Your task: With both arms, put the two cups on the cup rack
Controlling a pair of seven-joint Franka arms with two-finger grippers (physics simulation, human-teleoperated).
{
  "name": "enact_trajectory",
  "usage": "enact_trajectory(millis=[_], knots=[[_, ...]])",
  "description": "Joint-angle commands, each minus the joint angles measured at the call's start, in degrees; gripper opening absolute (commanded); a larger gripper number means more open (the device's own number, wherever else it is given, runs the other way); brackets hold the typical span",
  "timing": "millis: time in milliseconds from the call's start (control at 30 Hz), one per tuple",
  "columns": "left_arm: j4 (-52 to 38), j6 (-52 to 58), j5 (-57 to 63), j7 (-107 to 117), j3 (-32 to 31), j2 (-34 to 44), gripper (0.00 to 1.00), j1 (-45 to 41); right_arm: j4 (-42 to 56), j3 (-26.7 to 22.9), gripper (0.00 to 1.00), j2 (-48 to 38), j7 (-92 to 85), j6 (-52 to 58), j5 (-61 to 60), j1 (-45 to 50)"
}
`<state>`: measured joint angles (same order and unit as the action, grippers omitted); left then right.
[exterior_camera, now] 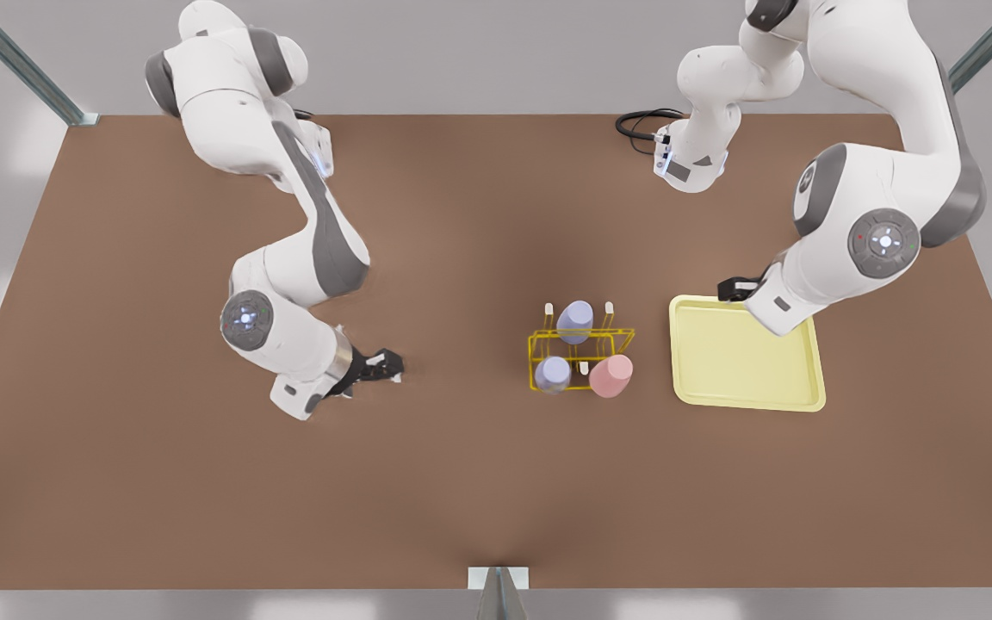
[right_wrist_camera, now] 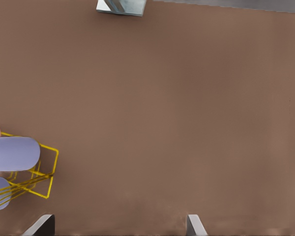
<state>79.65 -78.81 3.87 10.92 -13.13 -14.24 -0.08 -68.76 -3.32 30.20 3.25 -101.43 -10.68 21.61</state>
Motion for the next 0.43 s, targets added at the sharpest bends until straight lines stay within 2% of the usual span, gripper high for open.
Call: enact_trajectory(millis=[0, 100, 167, 200, 400], knots=[[-0.02, 0.32, -1.06, -4.59, 0.03, -0.09, 1.0, 0.51, 0.47, -0.99, 1.0, -4.97, -1.02, 27.25, 15.95, -2.89], [-0.11, 0.32, -0.89, -4.41, 0.03, -1.5, 1.0, 1.57, 0.48, -1.43, 1.0, -12.71, -4.65, 32.18, 15.51, -5.61], [-0.11, 0.32, -0.97, -4.41, 0.03, -1.5, 1.0, 1.57, -7.78, 2.53, 1.0, -21.67, -6.59, 32.0, 14.02, -12.38], [-0.11, 0.32, -0.97, -4.33, 0.03, -1.5, 1.0, 1.49, -9.98, 2.53, 1.0, -23.96, -6.5, 31.39, 14.02, -12.73], [-0.02, 0.32, -1.06, -4.24, -0.05, -1.58, 1.0, 1.4, -11.13, 2.44, 1.0, -25.72, -6.5, 31.03, 14.02, -12.91]])
